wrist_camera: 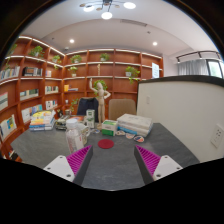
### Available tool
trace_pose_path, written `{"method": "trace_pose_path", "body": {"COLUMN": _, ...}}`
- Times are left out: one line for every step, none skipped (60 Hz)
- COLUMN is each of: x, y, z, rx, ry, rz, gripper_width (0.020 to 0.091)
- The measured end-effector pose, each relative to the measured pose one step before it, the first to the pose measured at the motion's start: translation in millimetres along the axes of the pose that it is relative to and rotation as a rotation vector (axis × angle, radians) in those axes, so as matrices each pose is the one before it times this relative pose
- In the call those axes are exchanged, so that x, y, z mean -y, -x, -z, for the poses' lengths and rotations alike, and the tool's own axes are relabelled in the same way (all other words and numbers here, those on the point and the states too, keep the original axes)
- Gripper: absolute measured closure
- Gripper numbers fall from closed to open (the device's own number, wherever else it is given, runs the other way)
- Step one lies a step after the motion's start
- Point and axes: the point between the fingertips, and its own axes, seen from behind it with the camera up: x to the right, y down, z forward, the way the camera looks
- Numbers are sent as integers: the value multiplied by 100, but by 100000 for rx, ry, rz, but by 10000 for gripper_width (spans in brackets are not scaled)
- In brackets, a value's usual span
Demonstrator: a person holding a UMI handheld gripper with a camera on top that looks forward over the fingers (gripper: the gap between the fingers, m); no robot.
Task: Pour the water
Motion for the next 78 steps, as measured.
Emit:
{"method": "trace_pose_path", "body": {"x": -69, "y": 539, "z": -13, "rx": 1711, "ry": 132, "rz": -89, "gripper_width": 215}}
{"method": "trace_pose_path", "body": {"x": 731, "y": -348, "z": -477, "rx": 1867, "ry": 120, "rz": 312, "gripper_width": 215}}
{"method": "trace_pose_path", "body": {"x": -98, "y": 600, "z": -91, "rx": 1639, "ry": 22, "rz": -220, "gripper_width": 215}}
{"method": "trace_pose_path", "body": {"x": -91, "y": 638, "z": -154, "rx": 1632, "ry": -180, "rz": -189, "gripper_width": 214}}
{"method": "trace_pose_path", "body": {"x": -64, "y": 618, "z": -226, "rx": 1611, "ry": -398, "rz": -212, "gripper_width": 214}}
{"method": "trace_pose_path", "body": {"x": -160, "y": 651, "z": -277, "rx": 1534, "ry": -488, "rz": -227, "gripper_width": 216}}
{"method": "trace_pose_path", "body": {"x": -288, "y": 702, "z": -465, "rx": 1343, "ry": -533, "rz": -234, "gripper_width": 216}}
{"method": "trace_pose_path", "body": {"x": -153, "y": 630, "z": -310, "rx": 1230, "ry": -450, "rz": -246, "gripper_width": 213}}
{"method": "trace_pose_path", "body": {"x": -932, "y": 1556, "z": -46, "rx": 904, "ry": -538, "rz": -704, "gripper_width": 213}}
{"method": "trace_pose_path", "body": {"x": 638, "y": -332, "z": -665, "rx": 1339, "ry": -224, "rz": 193, "gripper_width": 214}}
{"method": "trace_pose_path", "body": {"x": 98, "y": 820, "z": 549, "rx": 1094, "ry": 229, "rz": -428, "gripper_width": 215}}
{"method": "trace_pose_path", "body": {"x": -673, "y": 853, "z": -920, "rx": 1049, "ry": -296, "rz": -291, "gripper_width": 215}}
{"method": "trace_pose_path", "body": {"x": -164, "y": 584, "z": -500, "rx": 999, "ry": -37, "rz": -161, "gripper_width": 215}}
{"method": "trace_pose_path", "body": {"x": -142, "y": 505, "z": -478, "rx": 825, "ry": 3, "rz": -121, "gripper_width": 215}}
{"method": "trace_pose_path", "body": {"x": -143, "y": 435, "z": -466, "rx": 521, "ry": 42, "rz": -35, "gripper_width": 214}}
{"method": "trace_pose_path", "body": {"x": -163, "y": 318, "z": -488, "rx": 158, "ry": 119, "rz": 5, "gripper_width": 212}}
{"method": "trace_pose_path", "body": {"x": -162, "y": 321, "z": -489, "rx": 234, "ry": 132, "rz": 62, "gripper_width": 212}}
{"method": "trace_pose_path", "body": {"x": -125, "y": 339, "z": -498, "rx": 132, "ry": 81, "rz": 72, "gripper_width": 213}}
{"method": "trace_pose_path", "body": {"x": -635, "y": 916, "z": -650, "rx": -190, "ry": -158, "rz": -127, "gripper_width": 213}}
{"method": "trace_pose_path", "body": {"x": -110, "y": 253, "z": -536, "rx": 86, "ry": -18, "rz": 297, "gripper_width": 213}}
{"method": "trace_pose_path", "body": {"x": -92, "y": 251, "z": -524, "rx": 0, "ry": -99, "rz": 338, "gripper_width": 211}}
{"method": "trace_pose_path", "body": {"x": -66, "y": 184, "z": -545, "rx": -112, "ry": -255, "rz": 329, "gripper_width": 210}}
{"method": "trace_pose_path", "body": {"x": -42, "y": 126, "z": -540, "rx": -333, "ry": -423, "rz": 314, "gripper_width": 209}}
{"method": "trace_pose_path", "body": {"x": -39, "y": 90, "z": -546, "rx": -416, "ry": -440, "rz": 405, "gripper_width": 209}}
{"method": "trace_pose_path", "body": {"x": -43, "y": 52, "z": -515, "rx": -439, "ry": -356, "rz": 584, "gripper_width": 211}}
{"method": "trace_pose_path", "body": {"x": -26, "y": 61, "z": -519, "rx": -369, "ry": -461, "rz": 626, "gripper_width": 212}}
{"method": "trace_pose_path", "body": {"x": 53, "y": 57, "z": -495, "rx": -374, "ry": -673, "rz": 561, "gripper_width": 212}}
{"method": "trace_pose_path", "body": {"x": 83, "y": -22, "z": -454, "rx": -406, "ry": -835, "rz": 574, "gripper_width": 218}}
{"method": "trace_pose_path", "body": {"x": 124, "y": 11, "z": -413, "rx": -418, "ry": -917, "rz": 686, "gripper_width": 227}}
{"method": "trace_pose_path", "body": {"x": 104, "y": -61, "z": -343, "rx": -587, "ry": -829, "rz": 865, "gripper_width": 239}}
{"method": "trace_pose_path", "body": {"x": 117, "y": -70, "z": -356, "rx": -663, "ry": -624, "rz": 971, "gripper_width": 256}}
{"method": "trace_pose_path", "body": {"x": 85, "y": -98, "z": -298, "rx": -694, "ry": -466, "rz": 939, "gripper_width": 273}}
{"method": "trace_pose_path", "body": {"x": 34, "y": -125, "z": -289, "rx": -697, "ry": -212, "rz": 772, "gripper_width": 289}}
{"method": "trace_pose_path", "body": {"x": -24, "y": -104, "z": -242, "rx": -694, "ry": 171, "rz": 601, "gripper_width": 307}}
{"method": "trace_pose_path", "body": {"x": -77, "y": -77, "z": -218, "rx": -640, "ry": 489, "rz": 370, "gripper_width": 323}}
{"method": "trace_pose_path", "body": {"x": -34, "y": -73, "z": -203, "rx": -399, "ry": 420, "rz": 109, "gripper_width": 339}}
{"method": "trace_pose_path", "body": {"x": -21, "y": 8, "z": -198, "rx": -176, "ry": 358, "rz": -86, "gripper_width": 359}}
{"method": "trace_pose_path", "body": {"x": -27, "y": 38, "z": -166, "rx": 93, "ry": 353, "rz": -164, "gripper_width": 381}}
{"method": "trace_pose_path", "body": {"x": 1, "y": 50, "z": -195, "rx": 290, "ry": 306, "rz": -172, "gripper_width": 405}}
{"method": "trace_pose_path", "body": {"x": -21, "y": 74, "z": -212, "rx": 458, "ry": 264, "rz": -135, "gripper_width": 432}}
{"method": "trace_pose_path", "body": {"x": -19, "y": 59, "z": -203, "rx": 378, "ry": 325, "rz": -107, "gripper_width": 455}}
{"method": "trace_pose_path", "body": {"x": -47, "y": 6, "z": -202, "rx": 209, "ry": 394, "rz": -99, "gripper_width": 479}}
{"method": "trace_pose_path", "body": {"x": -49, "y": -19, "z": -201, "rx": -23, "ry": 476, "rz": -68, "gripper_width": 507}}
{"method": "trace_pose_path", "body": {"x": -91, "y": -59, "z": -193, "rx": -14, "ry": 476, "rz": 46, "gripper_width": 543}}
{"method": "trace_pose_path", "body": {"x": 34, "y": 146, "z": -163, "rx": 726, "ry": 58, "rz": -218, "gripper_width": 571}}
{"method": "trace_pose_path", "body": {"x": -50, "y": -76, "z": -125, "rx": -66, "ry": 228, "rz": -339, "gripper_width": 583}}
{"method": "trace_pose_path", "body": {"x": 38, "y": -50, "z": -52, "rx": -152, "ry": -100, "rz": -290, "gripper_width": 585}}
{"method": "trace_pose_path", "body": {"x": -40, "y": -59, "z": -75, "rx": -235, "ry": 210, "rz": 33, "gripper_width": 601}}
{"method": "trace_pose_path", "body": {"x": -59, "y": 5, "z": -9, "rx": -71, "ry": 510, "rz": 227, "gripper_width": 607}}
{"method": "trace_pose_path", "body": {"x": 61, "y": -6, "z": -10, "rx": -114, "ry": 29, "rz": 4, "gripper_width": 619}}
{"method": "trace_pose_path", "body": {"x": -47, "y": -40, "z": -21, "rx": -264, "ry": 424, "rz": -298, "gripper_width": 641}}
{"method": "trace_pose_path", "body": {"x": -65, "y": -30, "z": 33, "rx": -483, "ry": 259, "rz": -630, "gripper_width": 651}}
{"method": "trace_pose_path", "body": {"x": 58, "y": -83, "z": -12, "rx": -669, "ry": -96, "rz": -520, "gripper_width": 673}}
{"method": "trace_pose_path", "body": {"x": -49, "y": -43, "z": 26, "rx": -490, "ry": -46, "rz": -316, "gripper_width": 675}}
{"method": "trace_pose_path", "body": {"x": 65, "y": -17, "z": -12, "rx": -313, "ry": -479, "rz": 217, "gripper_width": 665}}
{"method": "trace_pose_path", "body": {"x": -12, "y": 35, "z": 13, "rx": -125, "ry": -146, "rz": 234, "gripper_width": 742}}
{"method": "trace_pose_path", "body": {"x": 22, "y": 19, "z": 29, "rx": -261, "ry": -394, "rz": -76, "gripper_width": 742}}
{"method": "trace_pose_path", "body": {"x": 19, "y": 94, "z": -80, "rx": -345, "ry": -574, "rz": 391, "gripper_width": 771}}
{"method": "trace_pose_path", "body": {"x": -21, "y": -12, "z": -12, "rx": -288, "ry": -221, "rz": -120, "gripper_width": 773}}
{"method": "trace_pose_path", "body": {"x": -1, "y": -17, "z": -53, "rx": -281, "ry": -172, "rz": -102, "gripper_width": 774}}
{"method": "trace_pose_path", "body": {"x": 7, "y": 45, "z": -47, "rx": 48, "ry": -15, "rz": 424, "gripper_width": 774}}
{"method": "trace_pose_path", "body": {"x": 23, "y": 65, "z": -28, "rx": 144, "ry": -38, "rz": 656, "gripper_width": 773}}
{"method": "trace_pose_path", "body": {"x": 34, "y": 37, "z": -20, "rx": 16, "ry": -19, "rz": 240, "gripper_width": 774}}
{"method": "trace_pose_path", "body": {"x": -4, "y": -12, "z": -17, "rx": -127, "ry": -16, "rz": -49, "gripper_width": 773}}
{"method": "trace_pose_path", "body": {"x": 5, "y": 8, "z": -47, "rx": -31, "ry": -8, "rz": 93, "gripper_width": 774}}
{"method": "trace_pose_path", "body": {"x": -22, "y": 11, "z": 2, "rx": 207, "ry": 213, "rz": 523, "gripper_width": 774}}
{"method": "trace_pose_path", "body": {"x": 228, "y": -104, "z": -430, "rx": 680, "ry": 540, "rz": 672, "gripper_width": 774}}
{"method": "trace_pose_path", "body": {"x": -173, "y": 204, "z": 379, "rx": -23, "ry": 324, "rz": 725, "gripper_width": 774}}
{"method": "trace_pose_path", "body": {"x": -90, "y": -41, "z": 46, "rx": 37, "ry": 541, "rz": 507, "gripper_width": 774}}
{"method": "trace_pose_path", "body": {"x": 49, "y": -159, "z": 49, "rx": -192, "ry": 461, "rz": 629, "gripper_width": 774}}
{"method": "trace_pose_path", "body": {"x": 92, "y": -192, "z": 51, "rx": -261, "ry": 275, "rz": 1065, "gripper_width": 774}}
{"method": "trace_pose_path", "body": {"x": 160, "y": -240, "z": 14, "rx": -299, "ry": 178, "rz": 1930, "gripper_width": 775}}
{"method": "trace_pose_path", "body": {"x": 213, "y": -586, "z": -336, "rx": 134, "ry": 334, "rz": 2724, "gripper_width": 775}}
{"method": "trace_pose_path", "body": {"x": 183, "y": -396, "z": -69, "rx": -677, "ry": 283, "rz": 3474, "gripper_width": 776}}
{"method": "trace_pose_path", "body": {"x": 30, "y": -477, "z": -193, "rx": -1170, "ry": 148, "rz": 3963, "gripper_width": 776}}
{"method": "trace_pose_path", "body": {"x": 273, "y": -544, "z": -13, "rx": -1681, "ry": 357, "rz": 4188, "gripper_width": 776}}
{"method": "trace_pose_path", "body": {"x": 153, "y": -666, "z": -201, "rx": -1569, "ry": 302, "rz": 4513, "gripper_width": 777}}
{"method": "trace_pose_path", "body": {"x": 92, "y": -638, "z": -299, "rx": -1578, "ry": 430, "rz": 4850, "gripper_width": 777}}
